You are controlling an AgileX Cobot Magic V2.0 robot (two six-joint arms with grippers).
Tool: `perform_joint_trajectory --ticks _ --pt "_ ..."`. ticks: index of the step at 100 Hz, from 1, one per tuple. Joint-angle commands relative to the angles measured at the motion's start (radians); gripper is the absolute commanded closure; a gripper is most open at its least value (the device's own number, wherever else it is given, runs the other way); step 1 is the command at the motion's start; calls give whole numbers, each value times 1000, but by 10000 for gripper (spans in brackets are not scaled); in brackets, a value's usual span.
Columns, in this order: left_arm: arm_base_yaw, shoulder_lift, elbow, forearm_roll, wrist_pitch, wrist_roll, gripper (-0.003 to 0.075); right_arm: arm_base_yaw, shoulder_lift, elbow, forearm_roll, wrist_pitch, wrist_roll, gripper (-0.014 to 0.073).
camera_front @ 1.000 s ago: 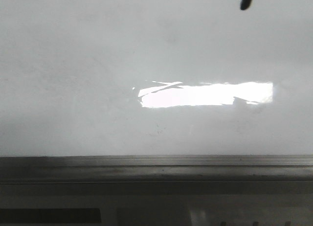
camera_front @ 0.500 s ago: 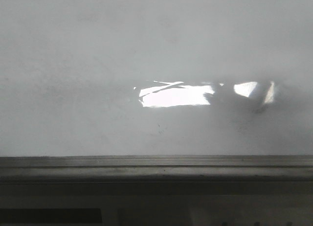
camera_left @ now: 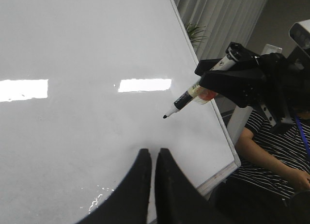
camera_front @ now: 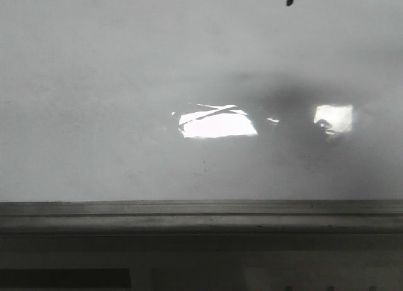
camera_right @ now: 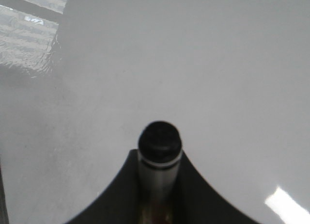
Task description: Write number 6 on whiteboard
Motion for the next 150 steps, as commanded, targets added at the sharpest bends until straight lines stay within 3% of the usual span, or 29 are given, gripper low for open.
perform_joint_trajectory --ticks 1,87,98,113,132,142,150 --pt "-8 7 -29 -15 10 -8 741 -2 -3 -39 97 51 -48 630" --pt "-8 7 -29 -15 10 -8 741 -2 -35 -30 74 150 -43 630" --pt "-8 7 -29 -15 10 -8 741 11 -38 -30 -113 160 -17 630" --pt "-8 7 -29 -15 10 -8 741 49 -50 -30 -455 119 231 630" --pt "-8 7 -29 -15 10 -8 741 163 -86 -30 -669 -59 398 630" --pt "-8 7 -29 -15 10 -8 741 277 -87 -34 -856 -196 641 630" --pt "-8 7 -29 -15 10 -8 741 382 -87 -34 -1122 -343 1007 630"
